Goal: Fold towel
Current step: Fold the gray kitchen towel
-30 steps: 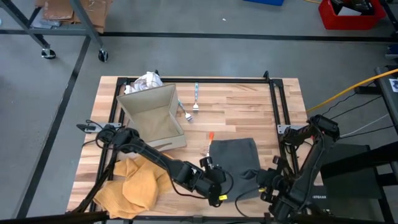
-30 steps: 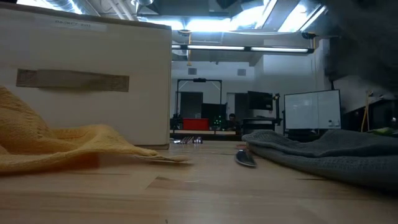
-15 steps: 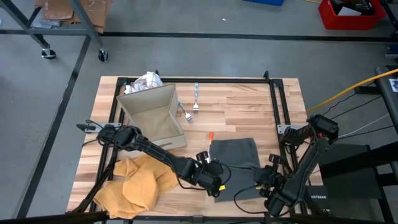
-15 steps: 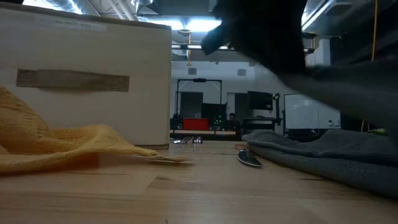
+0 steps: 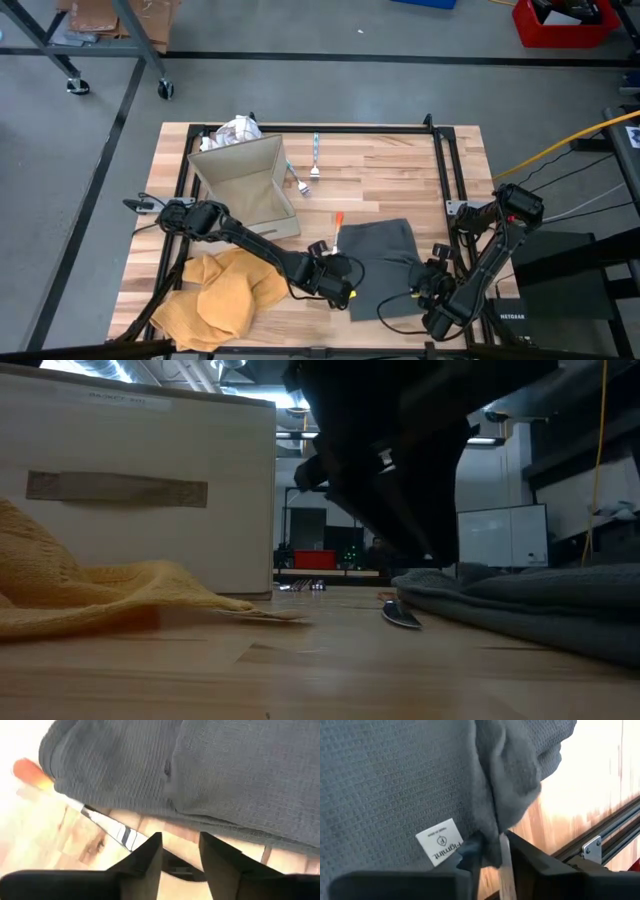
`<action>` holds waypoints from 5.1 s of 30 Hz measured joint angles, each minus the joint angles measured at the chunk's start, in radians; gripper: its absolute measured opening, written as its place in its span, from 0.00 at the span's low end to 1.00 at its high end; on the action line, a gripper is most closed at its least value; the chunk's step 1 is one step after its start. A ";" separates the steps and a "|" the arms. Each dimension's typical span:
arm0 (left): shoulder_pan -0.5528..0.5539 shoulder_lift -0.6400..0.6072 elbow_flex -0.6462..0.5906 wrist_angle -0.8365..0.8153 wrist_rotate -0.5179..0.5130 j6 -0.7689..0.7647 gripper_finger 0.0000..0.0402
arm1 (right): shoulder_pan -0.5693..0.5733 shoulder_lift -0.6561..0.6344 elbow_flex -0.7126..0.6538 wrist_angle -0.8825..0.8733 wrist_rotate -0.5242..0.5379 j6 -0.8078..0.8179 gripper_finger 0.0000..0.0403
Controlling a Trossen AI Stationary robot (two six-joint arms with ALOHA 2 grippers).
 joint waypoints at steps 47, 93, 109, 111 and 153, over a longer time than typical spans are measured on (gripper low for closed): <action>-0.092 0.000 0.000 0.488 0.109 0.365 0.39 | -0.005 -0.034 0.101 0.188 -0.193 -0.551 0.39; -0.067 0.000 0.001 0.420 0.109 0.382 0.39 | 0.009 -0.056 0.135 0.185 -0.110 -0.406 0.39; -0.096 0.005 0.001 0.367 0.200 0.590 0.39 | 0.116 0.051 0.135 0.321 -0.071 -0.324 0.39; -0.096 0.010 0.001 0.394 0.203 0.594 0.39 | 0.115 0.061 0.135 0.321 -0.062 -0.313 0.39; -0.091 0.089 0.001 0.542 0.214 0.623 0.39 | 0.112 0.136 0.135 0.391 -0.023 -0.250 0.39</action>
